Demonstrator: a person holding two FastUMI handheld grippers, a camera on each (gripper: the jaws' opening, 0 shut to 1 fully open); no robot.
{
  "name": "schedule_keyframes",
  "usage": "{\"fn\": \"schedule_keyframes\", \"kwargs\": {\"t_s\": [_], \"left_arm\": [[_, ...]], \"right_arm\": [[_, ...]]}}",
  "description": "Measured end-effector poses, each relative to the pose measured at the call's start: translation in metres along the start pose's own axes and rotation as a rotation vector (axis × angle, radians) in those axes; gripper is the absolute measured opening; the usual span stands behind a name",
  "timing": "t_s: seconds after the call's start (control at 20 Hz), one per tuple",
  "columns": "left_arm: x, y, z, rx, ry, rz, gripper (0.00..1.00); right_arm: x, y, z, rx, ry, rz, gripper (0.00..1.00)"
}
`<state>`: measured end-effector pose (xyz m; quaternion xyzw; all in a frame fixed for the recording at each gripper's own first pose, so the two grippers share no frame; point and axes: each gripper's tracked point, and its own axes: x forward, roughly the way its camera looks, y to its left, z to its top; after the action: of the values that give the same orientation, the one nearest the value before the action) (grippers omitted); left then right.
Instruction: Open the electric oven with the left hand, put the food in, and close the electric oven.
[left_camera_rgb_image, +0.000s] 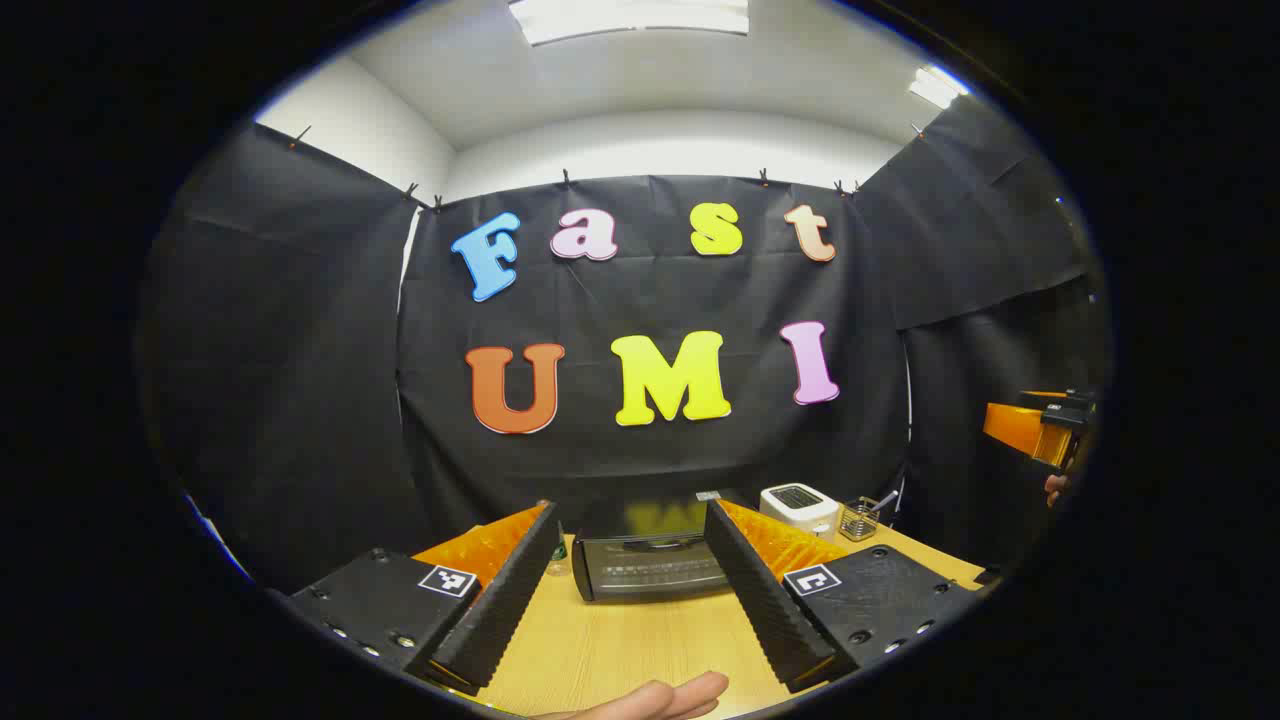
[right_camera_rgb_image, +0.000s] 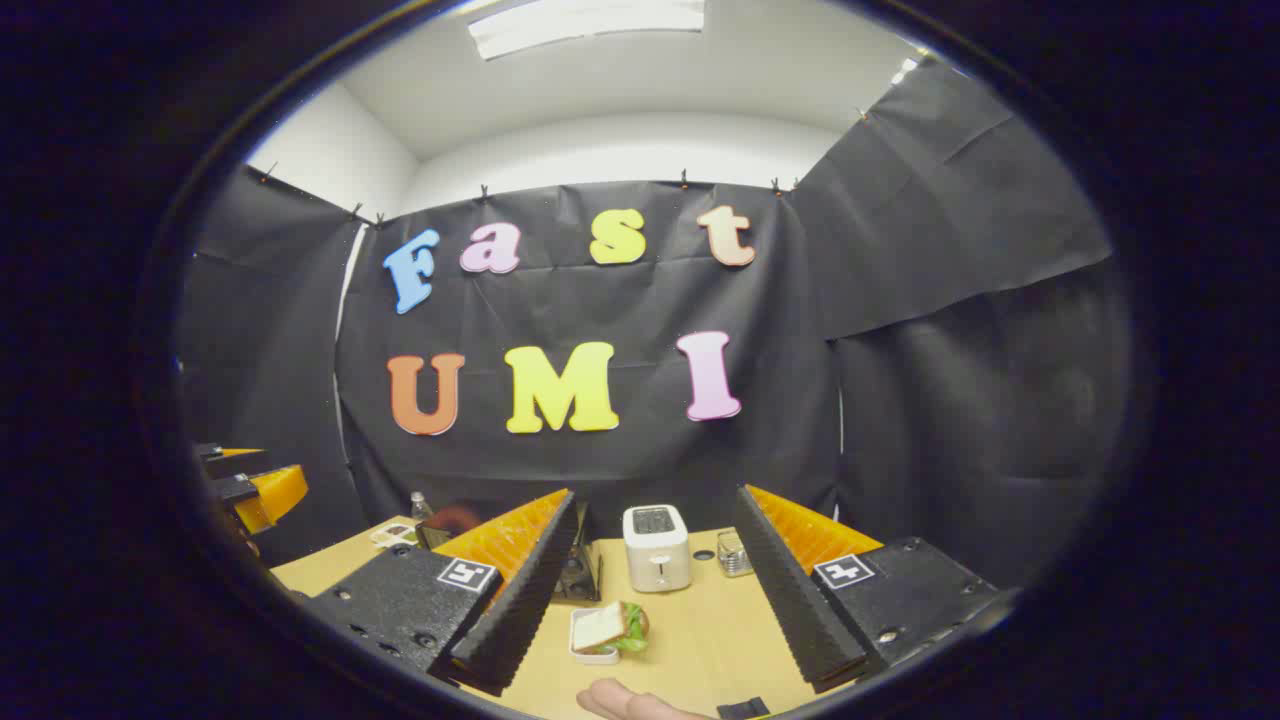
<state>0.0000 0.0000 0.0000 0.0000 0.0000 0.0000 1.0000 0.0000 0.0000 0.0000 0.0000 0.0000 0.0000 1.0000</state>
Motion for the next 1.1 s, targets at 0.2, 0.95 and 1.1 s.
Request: {"fn": "schedule_keyframes", "kwargs": {"t_s": [0.2, 0.95, 1.1], "left_arm": [[0.001, -0.009, -0.004, -0.02, 0.014, -0.034, 0.96], [0.051, -0.011, -0.004, -0.114, 0.038, -0.087, 0.88], [0.08, -0.01, -0.019, -0.129, 0.085, -0.073, 0.95]], "right_arm": [[-0.002, -0.003, -0.002, -0.014, 0.007, 0.004, 0.9], [0.014, -0.02, 0.027, 0.027, -0.076, 0.005, 0.9], [0.02, -0.02, 0.031, 0.028, -0.113, -0.007, 1.0]]}}
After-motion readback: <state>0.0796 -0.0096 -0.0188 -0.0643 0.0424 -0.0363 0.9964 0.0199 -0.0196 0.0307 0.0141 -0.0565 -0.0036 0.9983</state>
